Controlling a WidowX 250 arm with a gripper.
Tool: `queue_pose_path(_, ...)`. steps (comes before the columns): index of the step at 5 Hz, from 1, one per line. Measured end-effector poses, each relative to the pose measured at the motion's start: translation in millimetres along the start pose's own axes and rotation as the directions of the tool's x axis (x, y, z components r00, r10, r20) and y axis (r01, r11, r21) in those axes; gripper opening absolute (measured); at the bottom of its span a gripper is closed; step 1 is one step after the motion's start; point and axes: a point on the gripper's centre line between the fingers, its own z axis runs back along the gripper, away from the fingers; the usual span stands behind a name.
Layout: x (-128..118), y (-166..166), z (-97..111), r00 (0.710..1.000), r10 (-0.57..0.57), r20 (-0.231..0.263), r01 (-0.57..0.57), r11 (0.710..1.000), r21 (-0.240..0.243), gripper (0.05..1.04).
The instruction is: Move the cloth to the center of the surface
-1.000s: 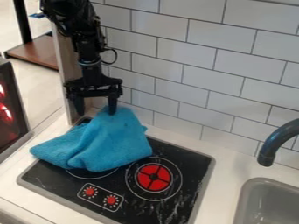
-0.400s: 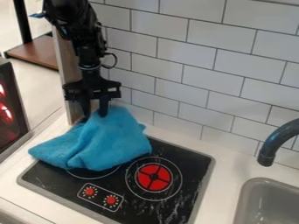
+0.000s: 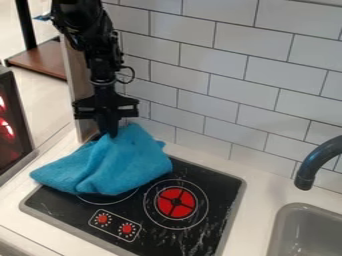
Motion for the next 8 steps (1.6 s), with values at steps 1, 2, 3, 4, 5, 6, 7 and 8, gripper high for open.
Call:
queue_pose_path(1,-1,0,0,1.0,0.0,-0.003,0.0,1.0,-0.004,0.048)
queue_pose_path(2,-4,-2,8,1.0,0.002,-0.009,-0.003,1.0,-0.019,0.048)
queue_pose_path(3,-13,-12,30,0.999,-0.03,0.013,0.031,0.998,-0.049,0.048)
queue_pose_path(4,-39,-32,48,0.991,-0.132,0.014,0.133,0.988,-0.083,0.048)
queue_pose_path(5,-69,-39,64,0.977,-0.213,0.027,0.214,0.973,-0.089,0.048)
queue_pose_path(6,-103,-44,72,0.957,-0.288,0.018,0.289,0.953,-0.096,0.048)
queue_pose_path(7,-132,-40,80,0.936,-0.35,0.026,0.351,0.931,-0.097,0.048)
queue_pose_path(8,-157,-31,81,0.918,-0.397,0.015,0.397,0.913,-0.092,0.048)
